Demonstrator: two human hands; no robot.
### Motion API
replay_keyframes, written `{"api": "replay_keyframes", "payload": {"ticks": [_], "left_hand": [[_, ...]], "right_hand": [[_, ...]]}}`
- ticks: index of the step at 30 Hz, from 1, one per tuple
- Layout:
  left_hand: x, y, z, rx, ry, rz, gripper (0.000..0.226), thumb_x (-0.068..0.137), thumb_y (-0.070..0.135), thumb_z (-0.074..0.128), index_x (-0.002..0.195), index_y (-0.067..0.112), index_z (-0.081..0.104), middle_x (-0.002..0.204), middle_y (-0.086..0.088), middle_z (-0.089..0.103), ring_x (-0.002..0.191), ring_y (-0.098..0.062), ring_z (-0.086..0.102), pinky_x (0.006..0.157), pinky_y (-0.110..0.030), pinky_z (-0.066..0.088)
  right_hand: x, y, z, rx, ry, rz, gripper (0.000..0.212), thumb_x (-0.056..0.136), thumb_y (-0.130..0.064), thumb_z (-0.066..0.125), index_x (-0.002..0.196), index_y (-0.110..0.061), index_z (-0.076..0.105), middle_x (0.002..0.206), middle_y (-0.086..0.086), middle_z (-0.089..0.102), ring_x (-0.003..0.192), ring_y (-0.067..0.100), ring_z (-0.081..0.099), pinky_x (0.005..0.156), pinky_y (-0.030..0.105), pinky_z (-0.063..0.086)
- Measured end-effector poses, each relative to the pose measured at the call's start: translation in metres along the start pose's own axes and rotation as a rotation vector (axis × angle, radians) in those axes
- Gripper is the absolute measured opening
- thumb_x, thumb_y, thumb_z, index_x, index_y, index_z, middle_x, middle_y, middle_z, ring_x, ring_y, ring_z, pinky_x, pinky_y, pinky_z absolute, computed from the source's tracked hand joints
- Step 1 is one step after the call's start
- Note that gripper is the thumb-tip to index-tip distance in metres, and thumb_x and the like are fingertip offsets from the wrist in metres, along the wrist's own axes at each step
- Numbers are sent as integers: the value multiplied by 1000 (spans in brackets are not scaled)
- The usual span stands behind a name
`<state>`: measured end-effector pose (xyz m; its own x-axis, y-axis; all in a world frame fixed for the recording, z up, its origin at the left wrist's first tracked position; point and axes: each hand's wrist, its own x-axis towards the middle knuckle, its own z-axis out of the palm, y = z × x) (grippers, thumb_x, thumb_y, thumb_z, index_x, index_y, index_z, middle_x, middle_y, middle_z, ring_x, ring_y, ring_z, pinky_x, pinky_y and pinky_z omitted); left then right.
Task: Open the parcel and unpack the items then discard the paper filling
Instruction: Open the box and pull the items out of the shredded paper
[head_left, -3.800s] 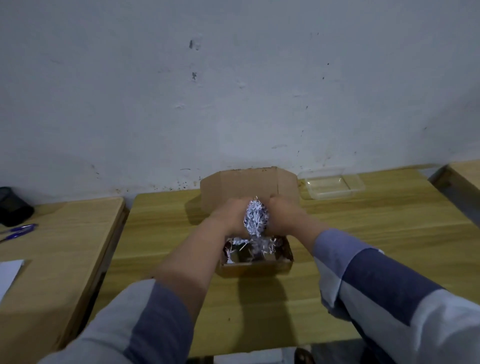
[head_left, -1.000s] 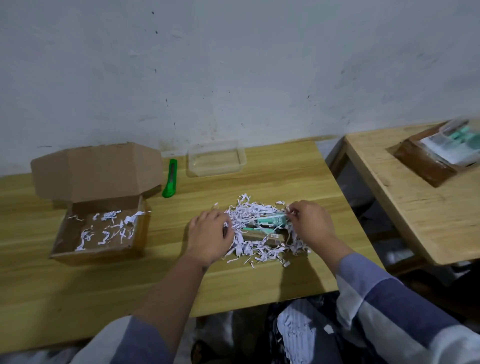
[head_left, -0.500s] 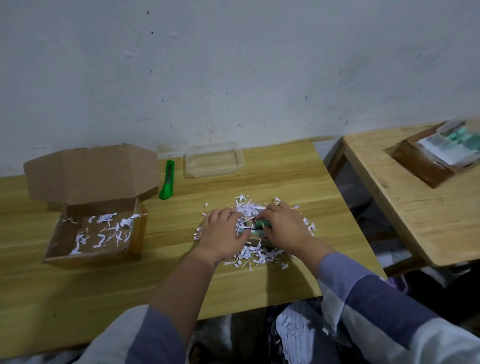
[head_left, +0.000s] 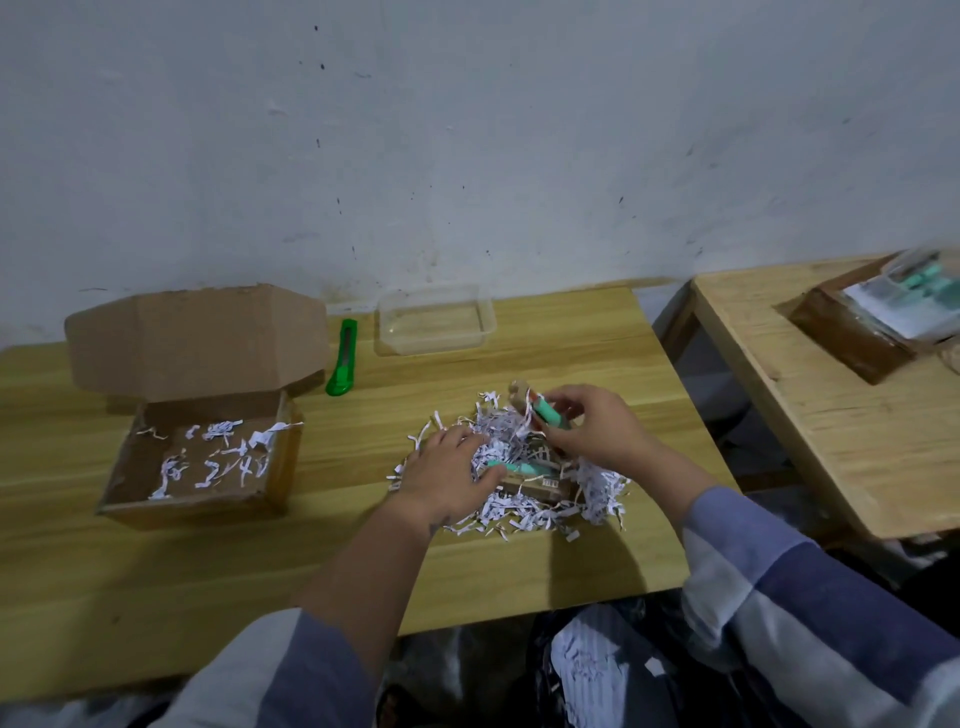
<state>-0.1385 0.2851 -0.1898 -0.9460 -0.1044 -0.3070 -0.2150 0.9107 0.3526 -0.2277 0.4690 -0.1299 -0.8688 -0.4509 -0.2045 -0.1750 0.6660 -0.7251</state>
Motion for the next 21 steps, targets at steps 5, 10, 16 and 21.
{"api": "replay_keyframes", "payload": {"ticks": [5, 10, 16, 21], "left_hand": [[-2, 2, -3, -9, -11, -8, 61, 92, 59, 39, 145, 29, 33, 154, 3, 27, 143, -20, 20, 115, -44, 23], [-7, 12, -4, -69, 197, 33, 67, 84, 61, 53, 139, 29, 34, 147, 7, 34, 138, -18, 28, 116, -42, 17], [1, 25, -20, -216, 265, 224, 74, 76, 57, 68, 139, 36, 36, 145, 10, 41, 136, -12, 32, 113, -39, 26], [10, 22, -18, -273, 266, 270, 43, 83, 34, 70, 125, 31, 61, 131, 12, 59, 122, -10, 52, 102, -33, 43]], "right_hand": [[5, -17, -8, 110, 4, 34, 96, 74, -17, 78, 149, -24, 18, 99, 8, 63, 82, 19, 62, 65, 24, 51], [5, -28, -16, -321, -105, -57, 69, 73, -19, 78, 134, -16, 48, 106, 7, 67, 89, 21, 62, 69, 24, 45], [2, -32, -13, -382, -138, -107, 79, 65, -21, 84, 132, -16, 42, 103, 8, 68, 87, 20, 58, 72, 30, 45], [3, -29, -14, -383, -147, -138, 76, 65, -19, 83, 129, -17, 42, 99, 7, 69, 85, 20, 59, 71, 33, 46]]}}
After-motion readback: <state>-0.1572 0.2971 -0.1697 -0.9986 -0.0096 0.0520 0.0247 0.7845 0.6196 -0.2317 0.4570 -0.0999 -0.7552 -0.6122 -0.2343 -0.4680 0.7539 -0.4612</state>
